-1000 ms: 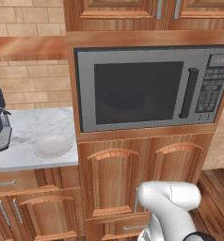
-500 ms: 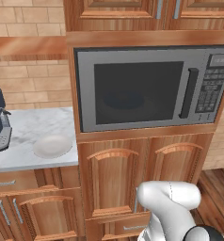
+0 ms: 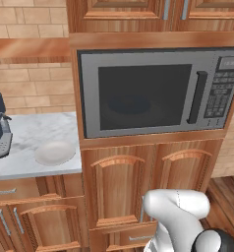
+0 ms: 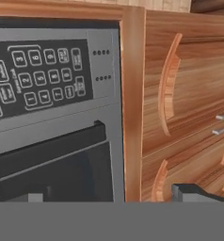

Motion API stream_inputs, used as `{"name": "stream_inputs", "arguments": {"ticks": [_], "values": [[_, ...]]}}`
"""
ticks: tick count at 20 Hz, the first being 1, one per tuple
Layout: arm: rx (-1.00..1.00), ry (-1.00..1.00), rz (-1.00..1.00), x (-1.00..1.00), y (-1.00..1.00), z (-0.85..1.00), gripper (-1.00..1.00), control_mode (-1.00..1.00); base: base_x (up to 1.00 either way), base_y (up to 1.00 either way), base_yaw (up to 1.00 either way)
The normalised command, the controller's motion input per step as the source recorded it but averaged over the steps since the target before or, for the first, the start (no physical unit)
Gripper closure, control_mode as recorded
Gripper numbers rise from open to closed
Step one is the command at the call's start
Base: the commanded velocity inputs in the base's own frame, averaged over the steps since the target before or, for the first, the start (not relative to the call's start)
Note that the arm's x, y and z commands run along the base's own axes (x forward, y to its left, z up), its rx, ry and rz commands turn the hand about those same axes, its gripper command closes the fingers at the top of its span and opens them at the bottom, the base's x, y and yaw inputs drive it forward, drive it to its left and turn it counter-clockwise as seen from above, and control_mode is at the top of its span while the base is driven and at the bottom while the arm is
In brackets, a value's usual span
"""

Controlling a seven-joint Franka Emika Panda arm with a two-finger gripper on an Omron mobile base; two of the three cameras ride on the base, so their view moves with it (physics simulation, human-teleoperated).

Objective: Pick the eggplant from the counter and place it in the microwave. Then turn on the microwave.

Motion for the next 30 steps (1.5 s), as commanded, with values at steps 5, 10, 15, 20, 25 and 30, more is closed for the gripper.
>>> {"name": "stream_inputs", "arguments": {"ticks": [5, 10, 15, 20, 25, 30], "values": [[0.08, -0.01, 0.05, 0.22, -0.01, -0.20, -1.00, -1.00, 0.00, 0.00, 0.00], [0.09, 0.00, 0.05, 0.22, -0.06, -0.16, -1.00, -1.00, 0.00, 0.00, 0.00], [0.07, -0.01, 0.03, 0.21, -0.19, -0.04, -1.00, -1.00, 0.00, 0.00, 0.00], [0.03, -0.05, 0.03, 0.16, -0.20, -0.02, -1.00, -1.00, 0.00, 0.00, 0.00], [0.00, -0.08, 0.03, 0.10, -0.10, -0.12, -1.00, -1.00, 0.00, 0.00, 0.00], [0.00, -0.12, 0.04, 0.09, -0.03, -0.14, -1.00, -1.00, 0.00, 0.00, 0.00]]}}
